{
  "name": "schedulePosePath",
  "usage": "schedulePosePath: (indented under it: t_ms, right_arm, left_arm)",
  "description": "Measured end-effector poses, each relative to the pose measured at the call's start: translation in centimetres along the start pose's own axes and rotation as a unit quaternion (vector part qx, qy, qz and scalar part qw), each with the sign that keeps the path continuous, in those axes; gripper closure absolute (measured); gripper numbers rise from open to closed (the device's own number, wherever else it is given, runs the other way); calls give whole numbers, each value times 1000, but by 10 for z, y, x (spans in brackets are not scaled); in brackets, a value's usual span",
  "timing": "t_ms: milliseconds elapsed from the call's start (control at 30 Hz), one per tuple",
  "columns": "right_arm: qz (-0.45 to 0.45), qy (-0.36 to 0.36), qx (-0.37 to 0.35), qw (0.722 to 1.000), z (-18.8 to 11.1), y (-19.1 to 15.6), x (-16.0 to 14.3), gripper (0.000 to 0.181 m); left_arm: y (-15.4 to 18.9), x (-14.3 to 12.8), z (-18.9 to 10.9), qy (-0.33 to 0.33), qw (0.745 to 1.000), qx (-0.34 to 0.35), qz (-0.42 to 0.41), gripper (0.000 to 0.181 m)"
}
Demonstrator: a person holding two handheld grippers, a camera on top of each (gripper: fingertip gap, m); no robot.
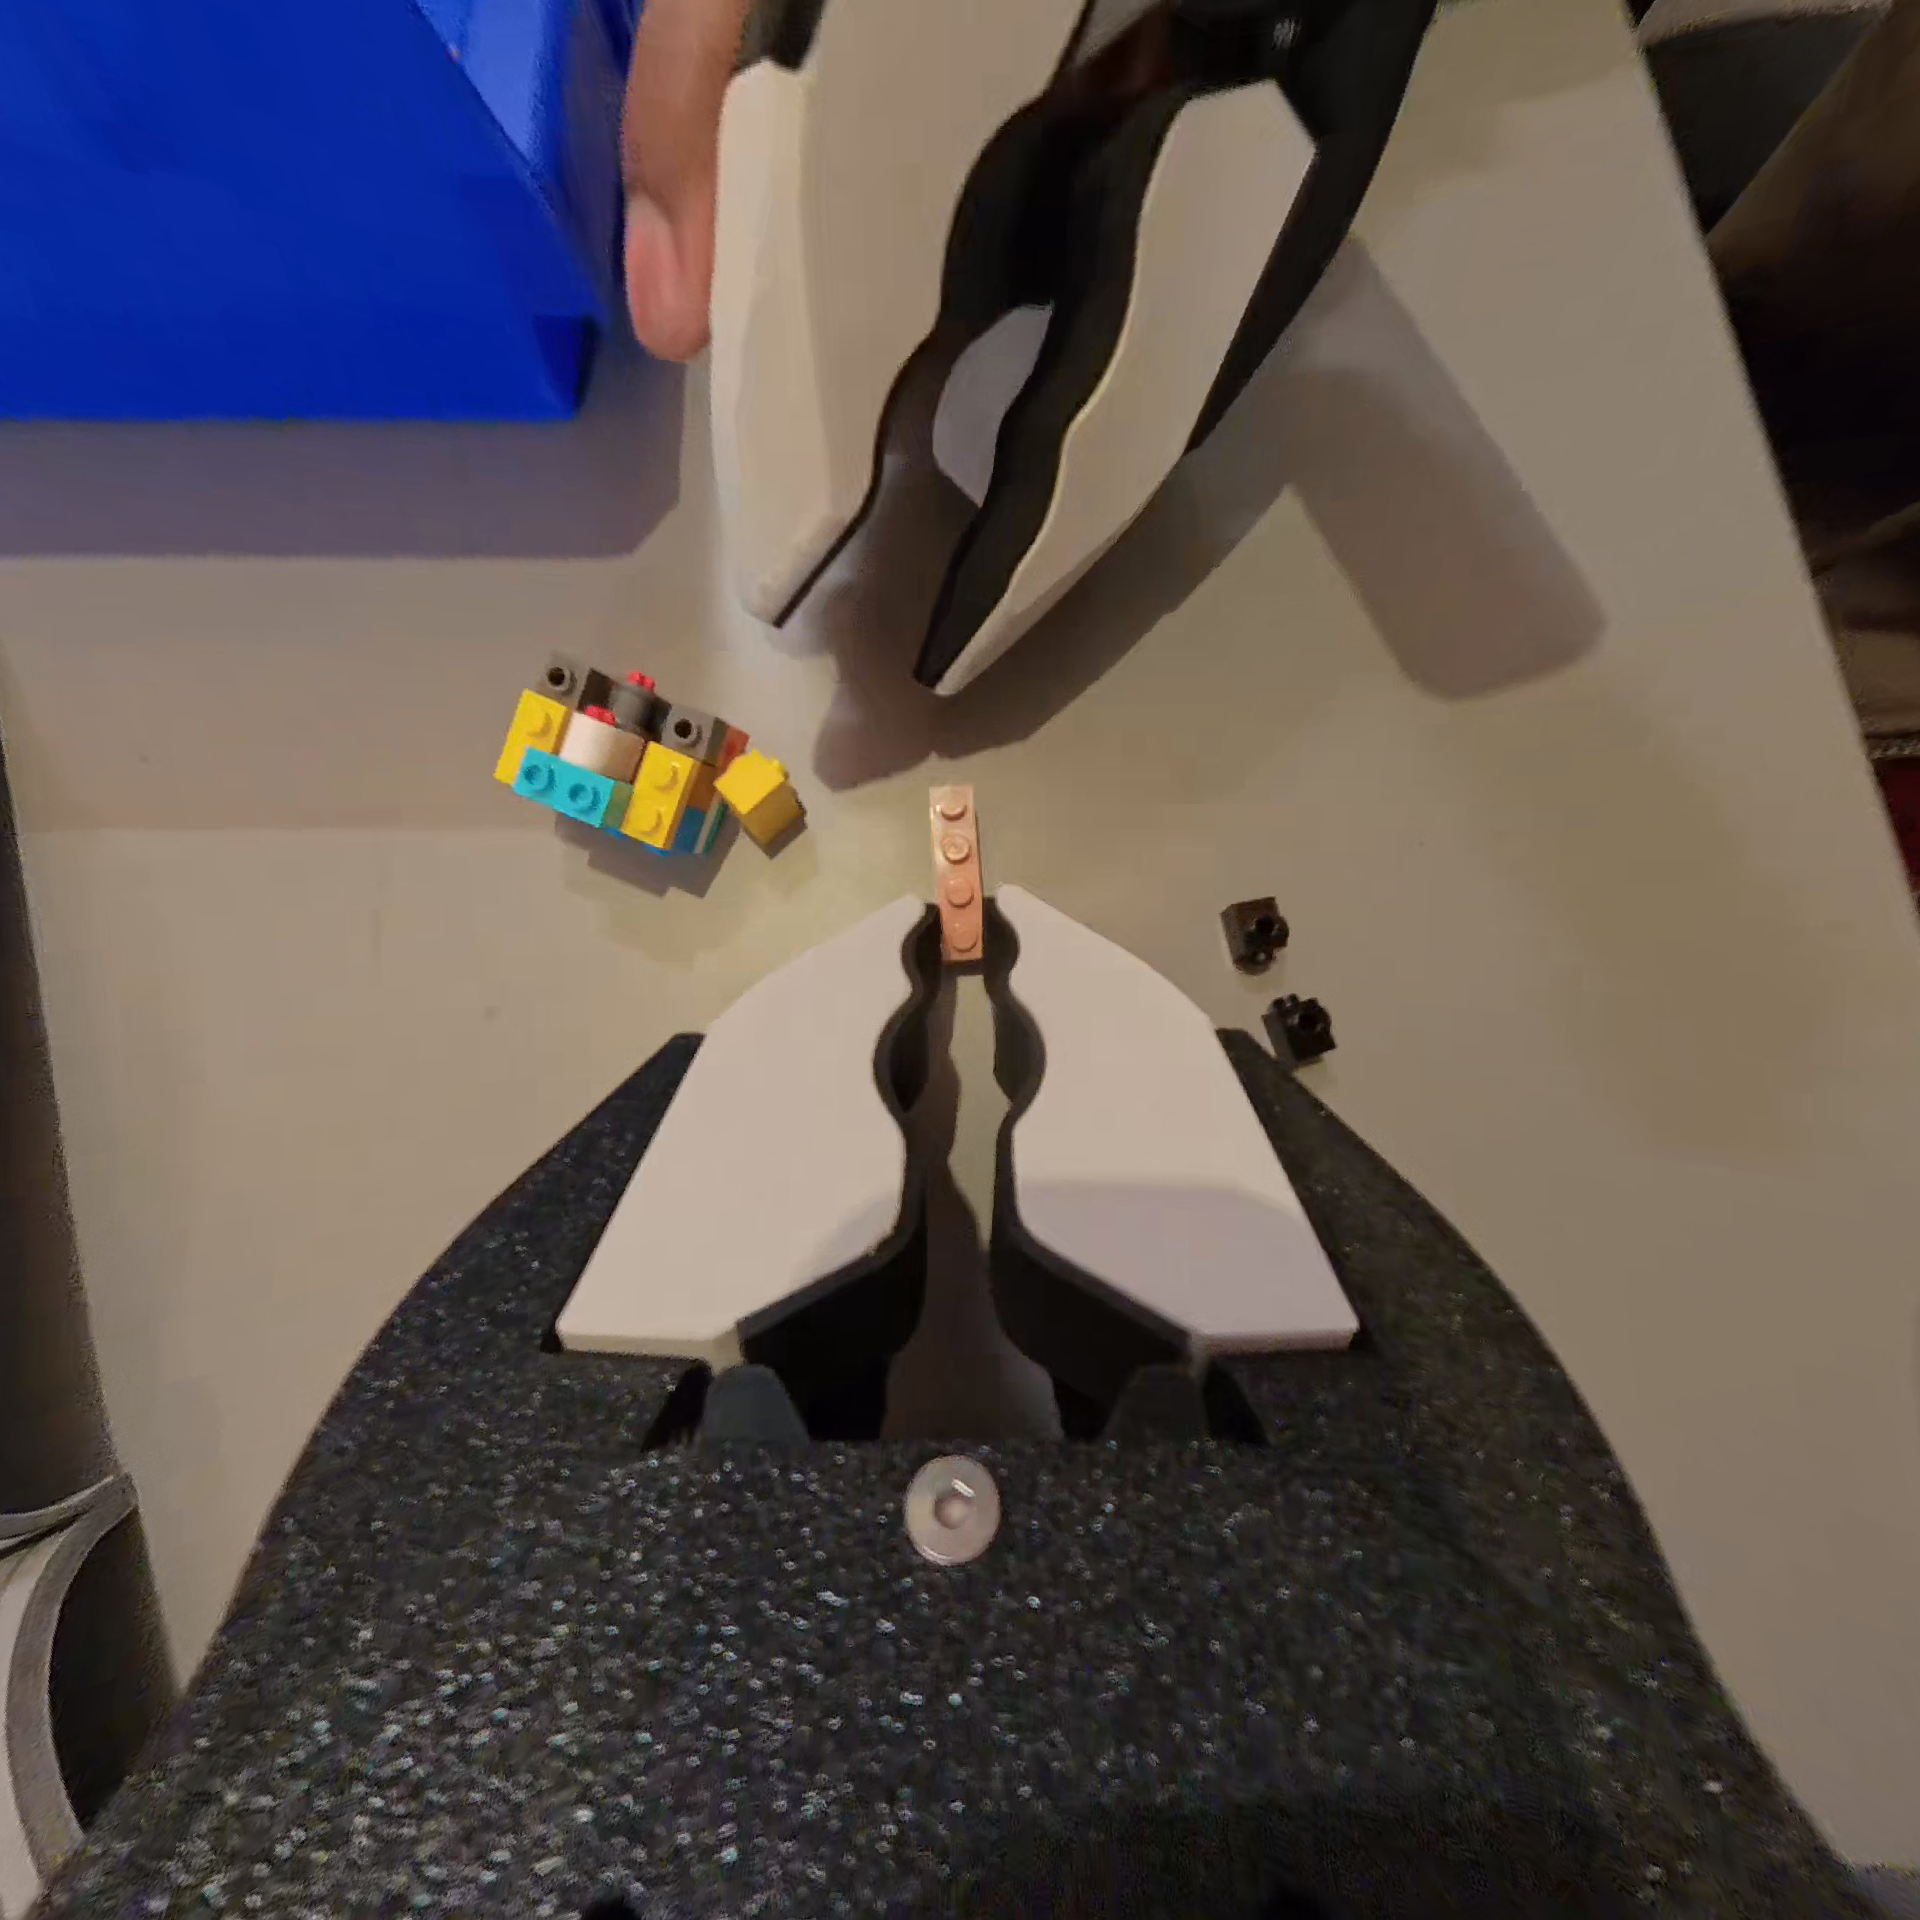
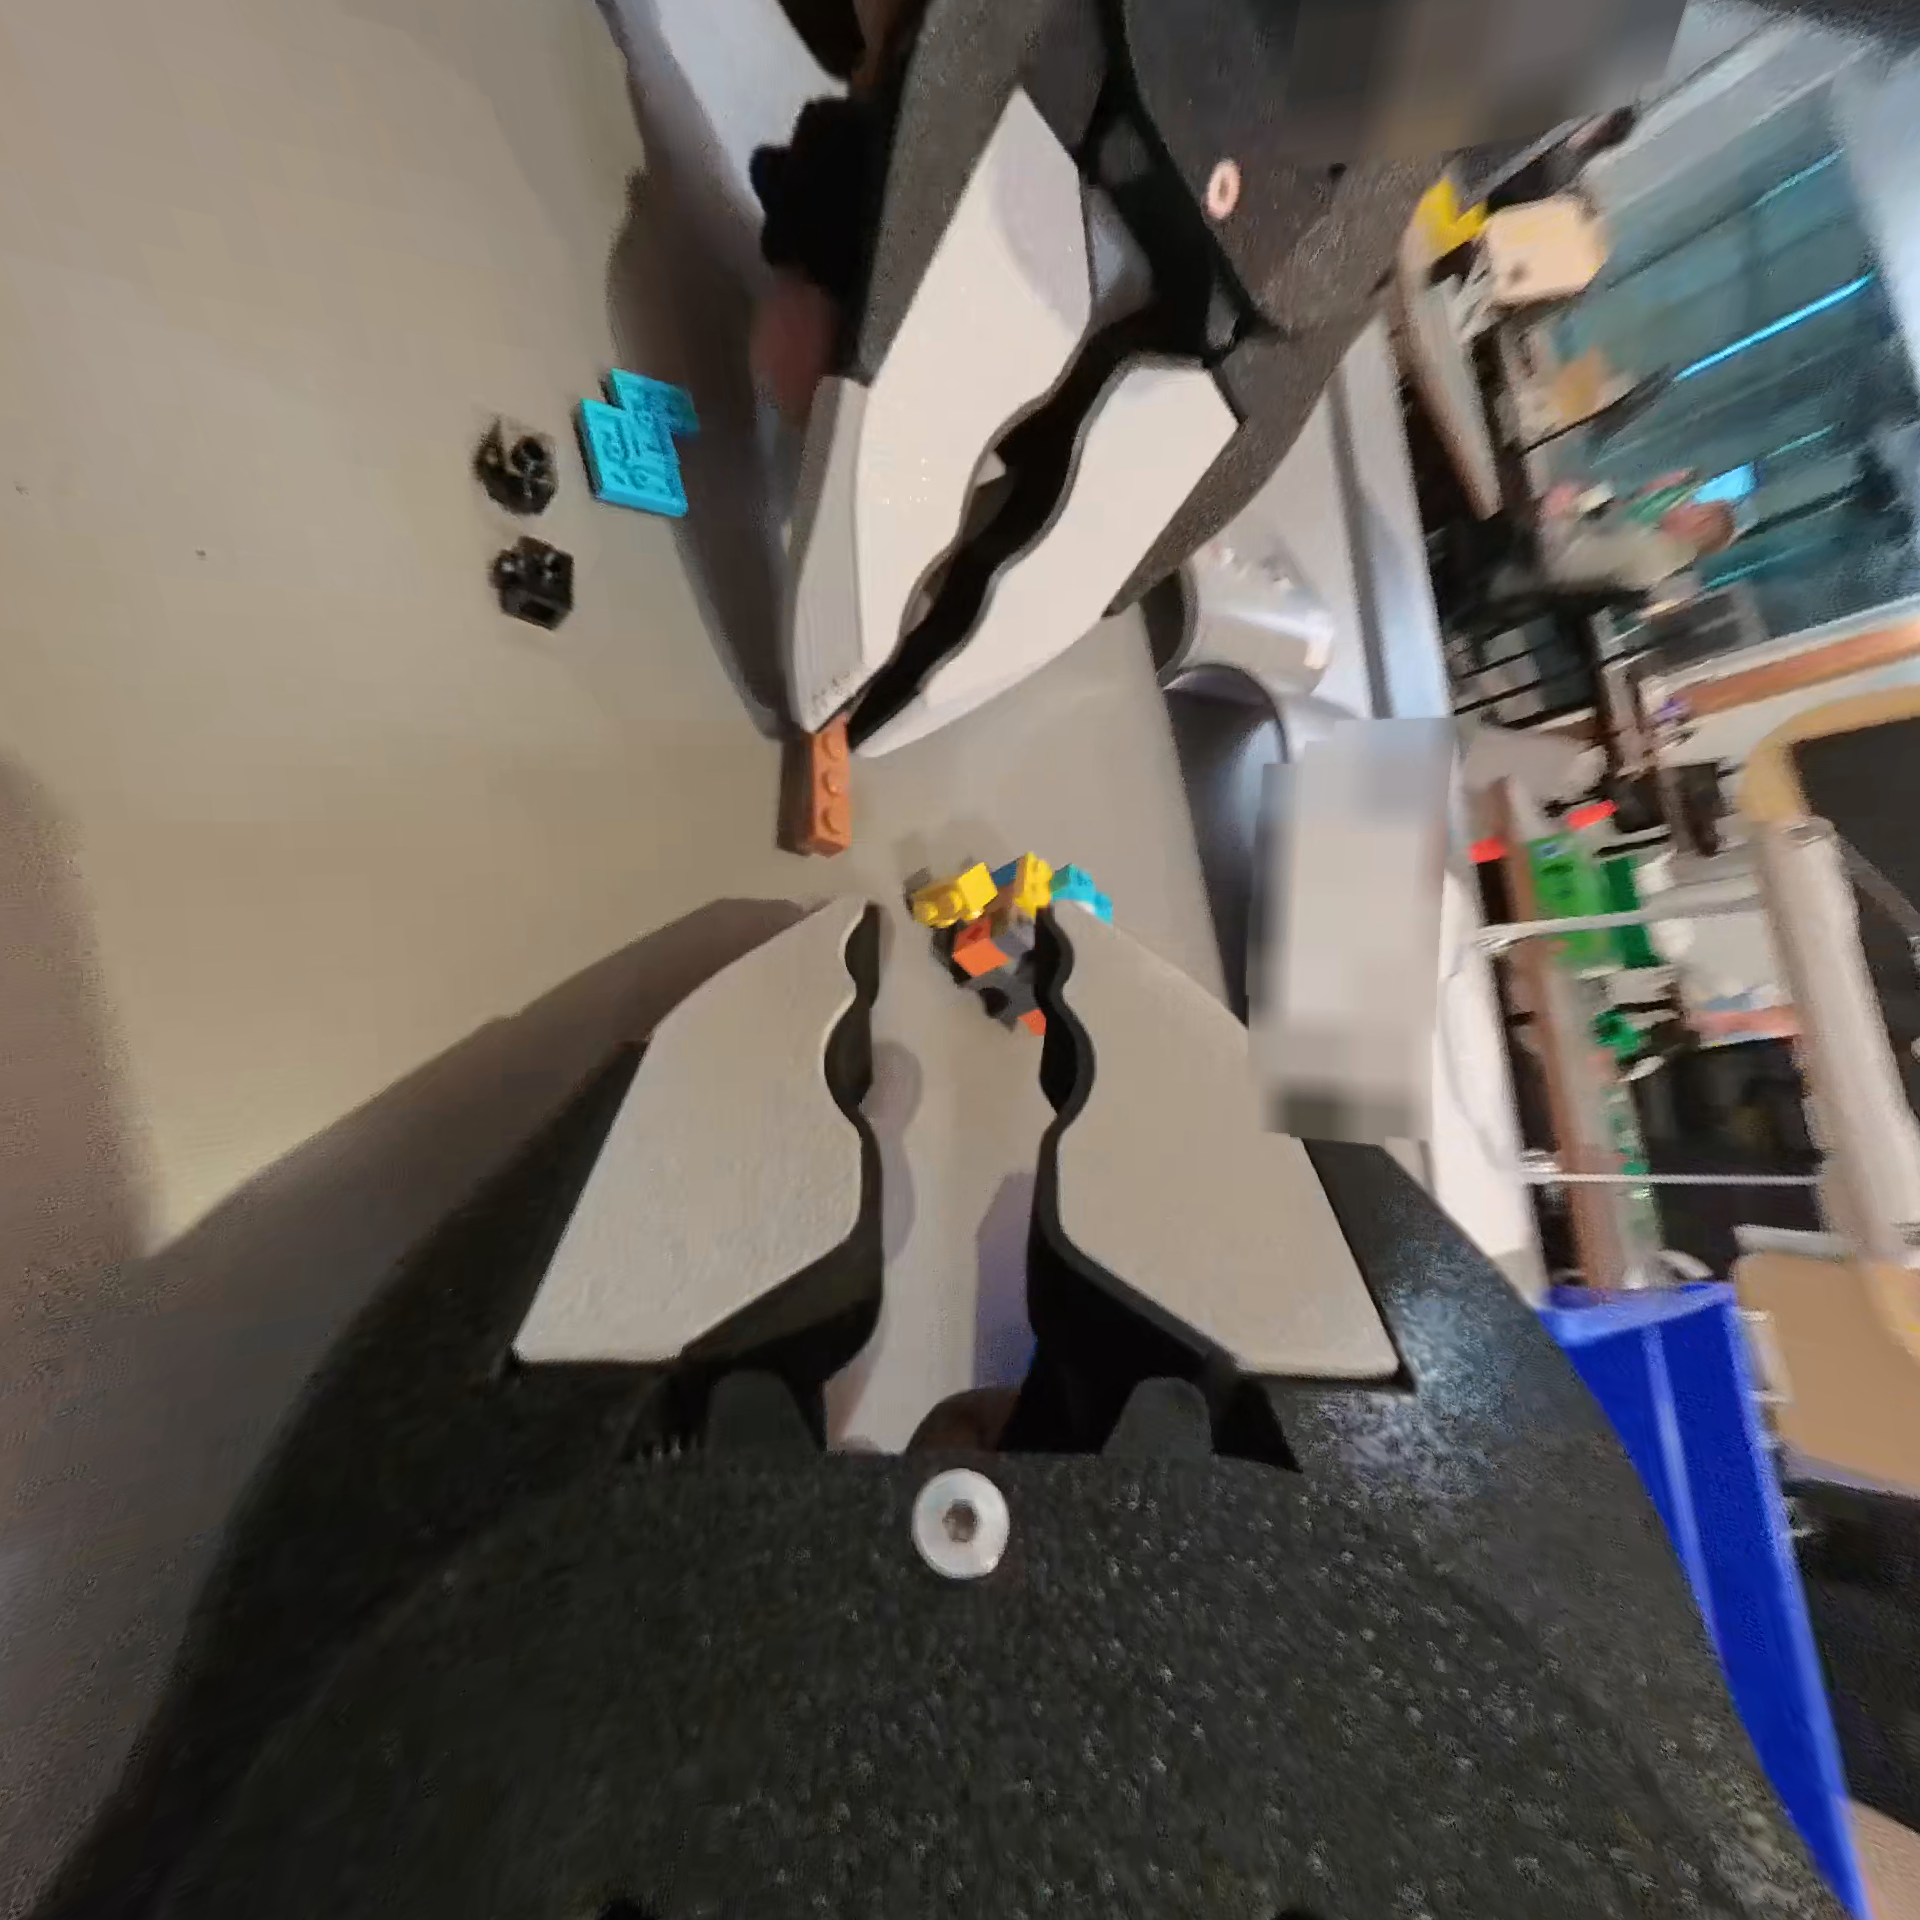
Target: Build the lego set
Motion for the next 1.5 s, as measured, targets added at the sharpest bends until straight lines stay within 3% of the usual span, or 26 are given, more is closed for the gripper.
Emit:
schedulePosePath:
  t_ms: [333, 533, 733, 1067, 1200, 1300, 1500]
  right_arm:
    - [95, -31, 40, 994, 3, 3, -6, 153]
    - [108, -41, 25, 993, 0, 5, -9, 154]
    - [106, -50, 20, 993, -2, 2, -11, 154]
    - [101, -53, 18, 993, -5, 2, -13, 155]
    - [100, -53, 16, 993, -6, 2, -13, 155]
    - [94, -46, 2, 995, -6, 3, -12, 155]
    - [66, 13, -71, 995, -15, 12, 4, 154]
  left_arm:
    - [4, -1, -5, 11, 1000, -16, -10, 165]
    - [-14, 16, -17, 77, 990, 57, -101, 165]
    - [-19, 23, -2, 49, 982, 88, -162, 164]
    - [-25, 23, 14, -7, 976, 135, -172, 166]
    - [-26, 22, 15, 3, 977, 124, -174, 169]
    - [-22, 25, 10, 64, 980, 81, -169, 169]
    - [-6, 38, -15, 250, 967, -3, -57, 170]
Point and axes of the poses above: each gripper's, where its closed fingertips meet, z out along the fingers, x out of its top, y = z × x across the jaws, the point moved 7 cm from there along -z, back along the fingers, and after that the axes turned 10 degrees about -x, right-handed, at the moved point
